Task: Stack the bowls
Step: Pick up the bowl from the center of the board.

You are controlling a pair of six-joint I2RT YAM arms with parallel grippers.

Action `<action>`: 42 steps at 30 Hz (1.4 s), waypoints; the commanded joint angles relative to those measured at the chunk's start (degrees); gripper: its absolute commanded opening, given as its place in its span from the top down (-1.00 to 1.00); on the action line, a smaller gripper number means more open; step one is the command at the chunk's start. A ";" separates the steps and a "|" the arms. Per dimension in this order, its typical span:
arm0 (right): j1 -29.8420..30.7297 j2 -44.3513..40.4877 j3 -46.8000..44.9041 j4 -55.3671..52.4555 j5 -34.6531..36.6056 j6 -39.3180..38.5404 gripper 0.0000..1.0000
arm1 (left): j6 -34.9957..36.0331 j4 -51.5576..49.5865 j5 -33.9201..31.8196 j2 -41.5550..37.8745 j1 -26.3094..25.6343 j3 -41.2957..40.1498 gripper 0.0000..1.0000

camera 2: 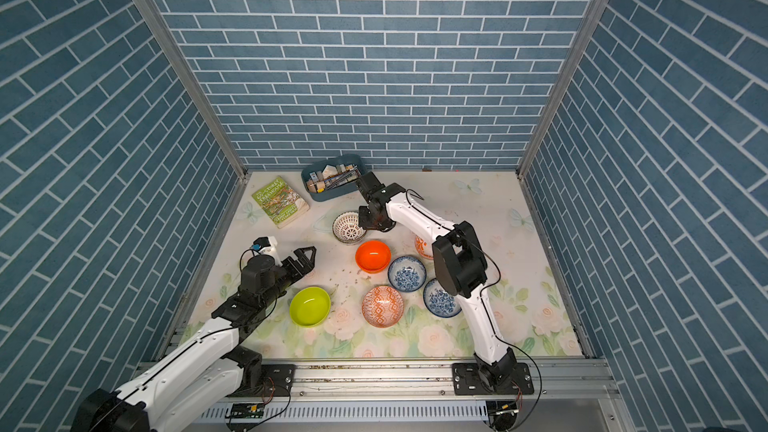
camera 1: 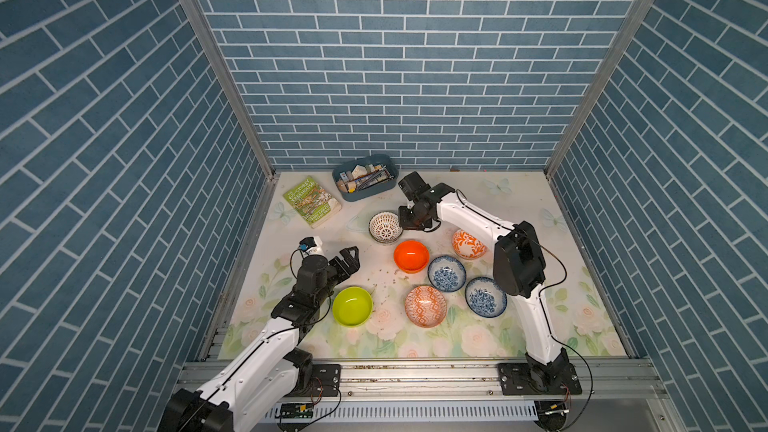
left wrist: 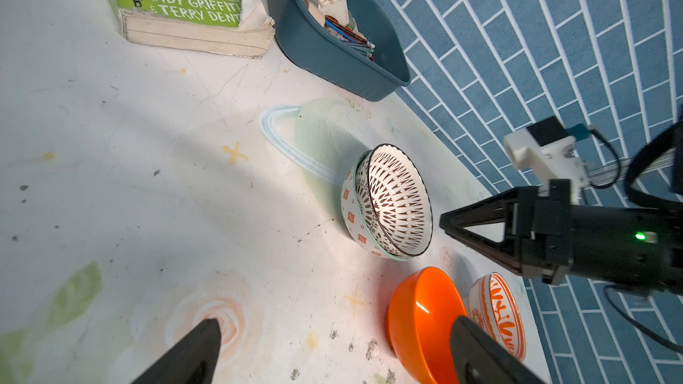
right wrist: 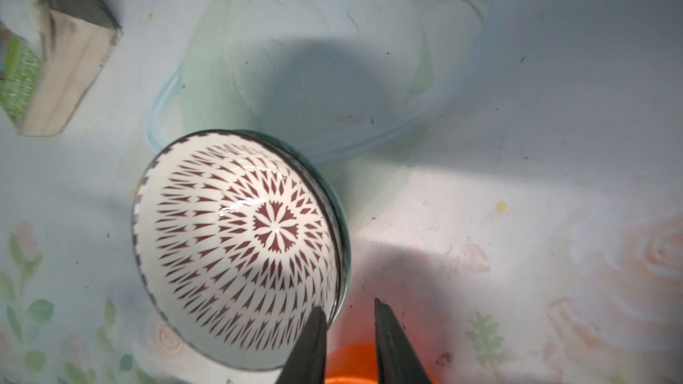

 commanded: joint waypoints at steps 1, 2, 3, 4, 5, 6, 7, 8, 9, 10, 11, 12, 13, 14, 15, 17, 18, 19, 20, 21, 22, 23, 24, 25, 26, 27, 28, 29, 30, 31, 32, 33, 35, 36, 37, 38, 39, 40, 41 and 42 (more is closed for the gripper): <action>-0.23 -7.82 -1.41 1.30 2.80 0.56 0.42 | 0.84 0.32 0.63 0.00 0.39 1.09 -1.00; -0.32 -8.94 -2.34 0.92 3.29 0.68 0.41 | 0.81 0.24 0.65 -0.01 0.39 1.13 -1.00; -0.68 -10.26 -3.71 0.36 3.95 0.79 0.39 | 0.81 0.22 0.76 -0.11 0.39 1.17 -1.00; -1.00 -11.54 -5.20 0.07 4.47 0.94 0.35 | 0.81 0.14 0.80 -0.04 0.39 1.12 -1.00; -1.52 -13.14 -7.09 -0.01 4.89 1.10 0.31 | 0.81 0.13 0.93 -0.04 0.39 1.14 -1.00; -2.19 -14.56 -9.65 0.27 5.29 1.31 0.29 | 0.85 0.01 0.98 -0.06 0.39 1.23 -1.00; -2.98 -16.50 -12.17 0.69 5.53 1.65 0.27 | 0.87 -0.16 1.06 -0.02 0.39 1.26 -1.00; -3.95 -18.43 -14.74 1.51 5.44 2.21 0.26 | 0.82 -0.37 1.13 -0.04 0.39 1.34 -1.00; -5.17 -21.03 -18.18 2.51 4.86 2.84 0.23 | 0.81 -0.46 1.18 -0.03 0.39 1.35 -1.00; -6.58 -23.44 -21.64 3.48 4.14 3.52 0.21 | 0.71 -0.65 1.24 -0.05 0.39 1.40 -1.00; -8.03 -25.68 -24.62 5.03 3.30 4.18 0.18 | 0.63 -0.70 1.32 -0.16 0.39 1.36 -1.00; -9.72 -27.74 -27.94 6.29 2.37 4.79 0.15 | 0.47 -0.74 1.42 -0.16 0.39 1.35 -1.00; -11.41 -29.80 -30.98 7.29 1.36 5.24 0.12 | 0.42 -0.70 1.47 0.03 0.39 1.40 -1.00; -12.72 -31.60 -32.99 7.95 0.60 5.38 0.08 | 0.45 -0.71 1.70 0.25 0.39 1.46 -1.00; -14.43 -33.22 -35.24 8.29 0.20 5.46 0.03 | 0.44 -0.74 1.90 0.65 0.39 1.64 -1.00; -16.68 -35.22 -38.43 8.40 -0.23 5.07 0.01 | 0.50 -0.80 2.50 1.94 0.39 2.23 -1.00; -18.16 -36.04 -40.16 8.39 -0.36 4.66 0.00 | 0.73 -0.66 3.14 2.98 0.35 2.61 -1.00; -19.22 -36.60 -41.36 8.48 -0.45 4.29 0.00 | 1.03 -0.35 3.88 3.68 0.31 2.98 -1.00; -20.00 -36.92 -42.37 8.61 -0.46 3.99 0.00 | 1.38 0.02 4.94 4.70 0.23 3.36 -1.00; -20.82 -37.17 -43.33 8.81 -0.41 3.80 0.00 | 1.79 0.68 6.24 5.52 0.11 3.64 -1.00; -21.55 -37.41 -44.06 8.93 -0.38 3.59 0.01 | 2.16 1.00 7.20 6.43 -0.12 4.03 -1.00; -22.28 -37.51 -44.75 9.09 -0.24 3.43 0.01 | 2.46 1.39 8.12 7.18 -0.47 4.41 -1.00; -22.89 -37.63 -45.43 9.27 -0.03 3.26 0.02 | 2.93 1.71 9.12 8.11 -0.87 4.78 -1.00; -23.45 -37.71 -46.09 9.58 -0.02 3.13 0.02 | 3.31 1.71 9.53 8.77 -1.31 5.15 -1.00; -24.27 -37.72 -46.68 10.00 -0.02 2.99 0.02 | 3.56 1.61 9.58 9.14 -1.77 5.50 -1.00; -24.96 -37.64 -47.30 10.44 -0.17 2.87 0.03 | 3.74 1.62 9.45 9.28 -2.10 5.68 -1.00; -25.67 -37.58 -47.91 11.00 -0.44 2.77 0.03 | 3.75 1.67 9.27 9.30 -2.23 5.64 -1.00; -26.39 -37.36 -48.55 11.60 -0.87 2.60 0.04 | 3.72 1.77 9.08 9.17 -2.20 5.54 -1.00; -27.02 -37.06 -49.00 12.08 -1.31 2.41 0.04 | 3.76 1.92 8.93 9.01 -2.24 5.45 -1.00; -27.45 -36.69 -49.50 12.52 -1.60 2.19 0.05 | 3.72 2.01 8.81 8.80 -2.25 5.29 -1.00; -27.80 -36.28 -49.85 12.91 -1.78 2.01 0.06 | 3.76 2.06 8.77 8.63 -2.25 5.29 -1.00; -28.06 -35.87 -50.14 13.19 -1.82 1.89 0.07 | 3.82 2.06 8.73 8.60 -2.25 5.24 -1.00; -28.32 -35.06 -50.67 13.96 -1.83 1.55 0.08 | 4.01 2.49 9.00 8.73 -2.24 5.22 -1.00; -28.39 -34.53 -50.96 14.25 -1.79 1.46 0.09 | 4.12 2.83 9.17 8.89 -2.25 5.21 -1.00; -28.39 -34.15 -51.15 14.64 -1.78 1.44 0.10 | 4.26 3.23 9.56 9.05 -2.25 5.27 -1.00; -28.43 -33.82 -51.41 15.02 -1.80 1.46 0.12 | 4.48 3.47 10.00 9.29 -2.25 5.23 -1.00; -28.46 -33.59 -51.58 15.44 -1.78 1.41 0.13 | 4.69 3.94 10.64 9.65 -2.25 5.33 -1.00; -28.46 -33.26 -51.79 15.82 -1.78 1.43 0.14 | 4.96 4.33 11.18 9.91 -2.25 5.42 -1.00; -28.40 -32.98 -51.91 16.15 -1.78 1.42 0.16 | 5.13 4.74 11.87 10.24 -2.25 5.41 -1.00; -28.44 -32.61 -52.01 16.45 -1.79 1.39 0.18 | 5.48 5.26 12.62 10.52 -2.18 5.40 -1.00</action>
